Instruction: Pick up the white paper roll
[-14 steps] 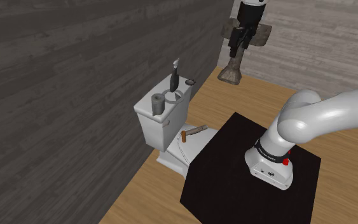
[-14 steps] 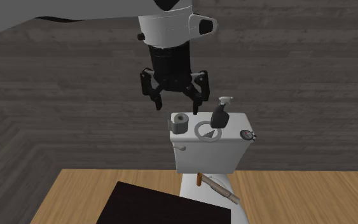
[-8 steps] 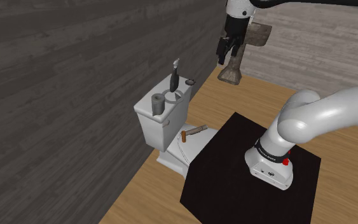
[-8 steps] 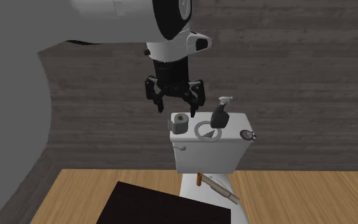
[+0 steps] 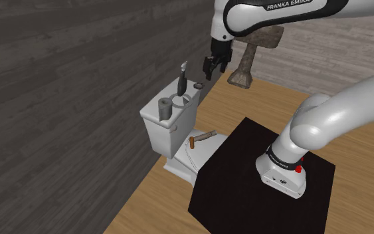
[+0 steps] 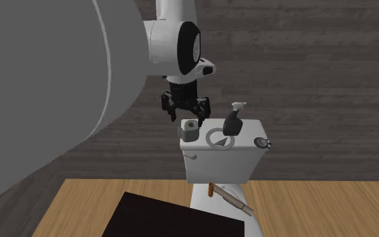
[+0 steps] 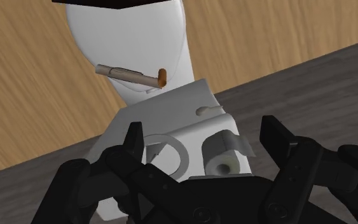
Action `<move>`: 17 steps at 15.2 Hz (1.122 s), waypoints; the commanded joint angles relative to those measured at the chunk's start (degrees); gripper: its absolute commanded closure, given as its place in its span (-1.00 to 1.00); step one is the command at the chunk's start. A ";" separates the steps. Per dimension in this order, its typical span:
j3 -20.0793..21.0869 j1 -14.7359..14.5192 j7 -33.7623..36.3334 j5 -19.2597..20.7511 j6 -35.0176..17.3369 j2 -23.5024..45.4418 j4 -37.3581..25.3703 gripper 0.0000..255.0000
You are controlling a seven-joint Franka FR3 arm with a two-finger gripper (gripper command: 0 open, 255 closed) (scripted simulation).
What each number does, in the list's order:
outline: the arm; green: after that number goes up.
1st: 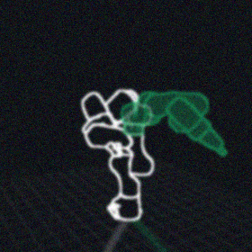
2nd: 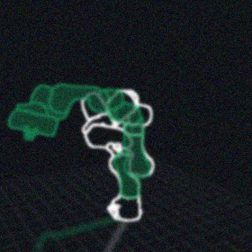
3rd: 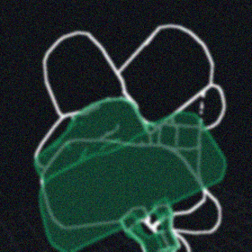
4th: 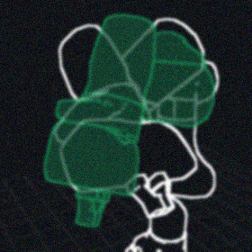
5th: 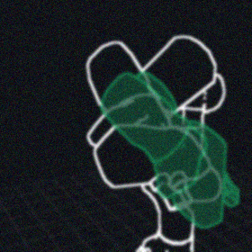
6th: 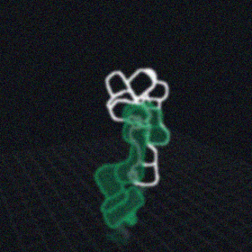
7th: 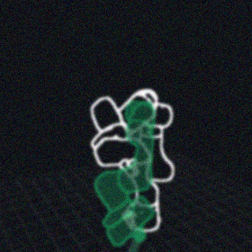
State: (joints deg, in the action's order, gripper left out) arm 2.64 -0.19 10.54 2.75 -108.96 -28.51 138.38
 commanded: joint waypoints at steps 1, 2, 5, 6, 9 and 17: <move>0.25 0.04 0.98 -0.24 -3.55 2.84 0.49 -1.00; 0.42 0.07 1.50 -0.33 -5.36 4.77 0.34 -1.00; 0.89 0.13 3.07 -0.50 -10.57 10.82 -0.64 -1.00; 1.03 0.15 3.59 -0.51 -12.22 12.91 -1.13 -1.00; 1.40 0.19 5.15 -0.45 -16.82 19.34 -3.11 -1.00; 1.78 -0.05 9.13 0.29 -26.26 37.09 -11.84 -1.00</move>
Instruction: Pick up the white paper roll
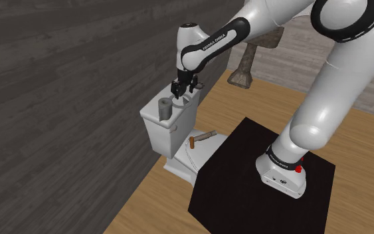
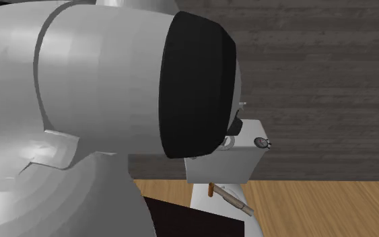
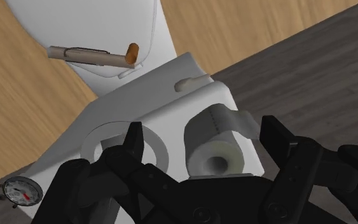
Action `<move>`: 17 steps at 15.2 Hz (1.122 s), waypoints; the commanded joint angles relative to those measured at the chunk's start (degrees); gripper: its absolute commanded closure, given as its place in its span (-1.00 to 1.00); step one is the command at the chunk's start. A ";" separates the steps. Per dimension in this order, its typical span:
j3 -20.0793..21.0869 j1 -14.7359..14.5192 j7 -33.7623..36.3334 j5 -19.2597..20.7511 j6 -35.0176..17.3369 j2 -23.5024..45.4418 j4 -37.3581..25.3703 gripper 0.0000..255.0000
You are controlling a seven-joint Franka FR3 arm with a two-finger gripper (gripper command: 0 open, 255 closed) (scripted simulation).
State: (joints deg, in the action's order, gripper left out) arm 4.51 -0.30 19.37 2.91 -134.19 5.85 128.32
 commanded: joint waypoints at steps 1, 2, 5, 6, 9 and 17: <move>-0.12 -0.02 0.76 0.23 -1.89 4.96 -3.21 -1.00; -0.17 -0.13 1.20 0.33 -2.68 7.20 -4.71 -1.00; -0.38 -0.48 2.38 0.52 -4.62 13.92 -9.68 -1.00; -0.46 -0.61 2.74 0.55 -5.12 16.16 -11.49 -1.00; -0.70 -0.99 3.68 0.54 -6.17 22.91 -17.41 -1.00; -1.09 -1.38 4.31 0.78 -9.55 29.96 -21.19 -1.00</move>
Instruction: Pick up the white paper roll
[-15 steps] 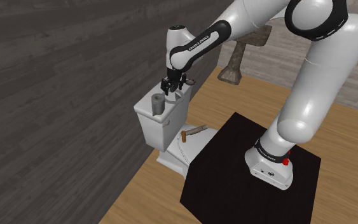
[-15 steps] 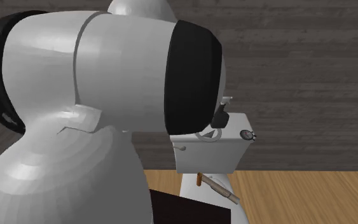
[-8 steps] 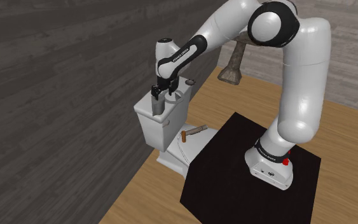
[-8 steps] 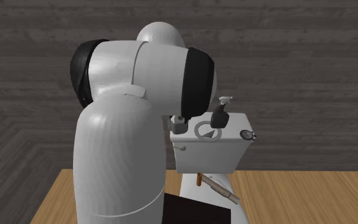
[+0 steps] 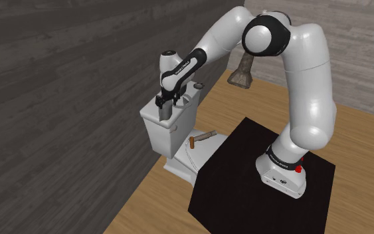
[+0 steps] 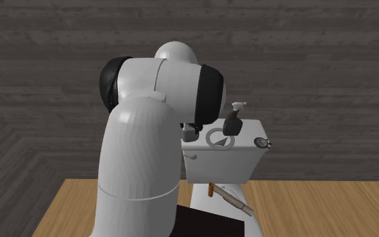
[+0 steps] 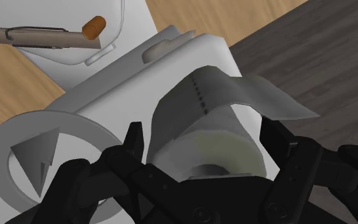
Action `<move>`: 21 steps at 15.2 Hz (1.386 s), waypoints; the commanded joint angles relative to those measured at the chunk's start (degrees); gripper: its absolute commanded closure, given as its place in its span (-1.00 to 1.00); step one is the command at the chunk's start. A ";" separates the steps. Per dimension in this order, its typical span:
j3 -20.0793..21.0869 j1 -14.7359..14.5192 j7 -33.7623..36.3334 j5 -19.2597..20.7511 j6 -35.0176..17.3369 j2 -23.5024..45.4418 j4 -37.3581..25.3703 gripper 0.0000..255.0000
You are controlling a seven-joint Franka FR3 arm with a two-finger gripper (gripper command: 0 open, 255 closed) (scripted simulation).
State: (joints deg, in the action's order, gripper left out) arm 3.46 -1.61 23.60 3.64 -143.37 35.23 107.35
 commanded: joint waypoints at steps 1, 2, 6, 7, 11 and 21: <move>-0.08 -0.10 0.10 0.09 -0.87 1.19 -0.34 -1.00; -0.10 -0.12 0.12 0.12 -1.15 1.55 -0.43 -1.00; -0.10 -0.12 0.12 0.12 -1.17 1.53 -0.39 1.00; -0.10 -0.12 0.12 0.12 -1.16 1.49 -0.36 1.00; -0.10 -0.11 0.12 0.12 -1.15 1.47 -0.35 1.00; 0.24 0.14 -0.16 -0.28 2.95 -3.22 0.24 1.00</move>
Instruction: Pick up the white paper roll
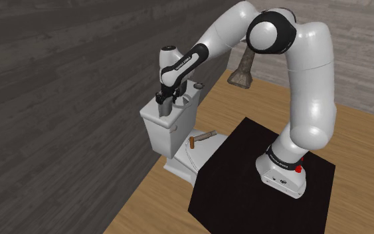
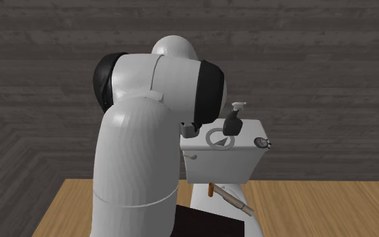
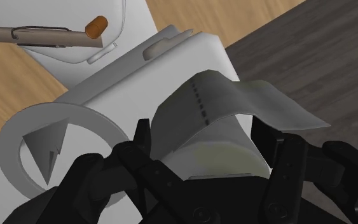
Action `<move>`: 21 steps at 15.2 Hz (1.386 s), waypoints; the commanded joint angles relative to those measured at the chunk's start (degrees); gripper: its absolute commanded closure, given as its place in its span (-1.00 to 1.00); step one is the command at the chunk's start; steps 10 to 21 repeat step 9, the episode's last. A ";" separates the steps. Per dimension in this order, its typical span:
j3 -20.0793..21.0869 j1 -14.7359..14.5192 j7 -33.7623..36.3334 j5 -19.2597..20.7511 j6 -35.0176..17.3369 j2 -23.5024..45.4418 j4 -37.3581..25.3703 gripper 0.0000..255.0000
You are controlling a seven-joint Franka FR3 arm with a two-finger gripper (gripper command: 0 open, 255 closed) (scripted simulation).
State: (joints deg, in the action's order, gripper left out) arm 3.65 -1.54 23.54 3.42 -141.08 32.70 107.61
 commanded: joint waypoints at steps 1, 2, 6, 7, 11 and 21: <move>0.09 0.10 -0.12 -0.12 1.20 -1.26 0.01 1.00; 0.13 0.13 -0.16 -0.17 1.73 -1.83 0.05 1.00; 0.27 0.23 -0.30 -0.38 3.97 -3.98 -0.03 1.00; 0.31 0.26 -0.34 -0.44 4.54 -4.50 -0.08 1.00; 0.31 0.26 -0.34 -0.45 4.62 -4.58 -0.09 1.00; 0.31 0.26 -0.34 -0.45 4.62 -4.58 -0.09 1.00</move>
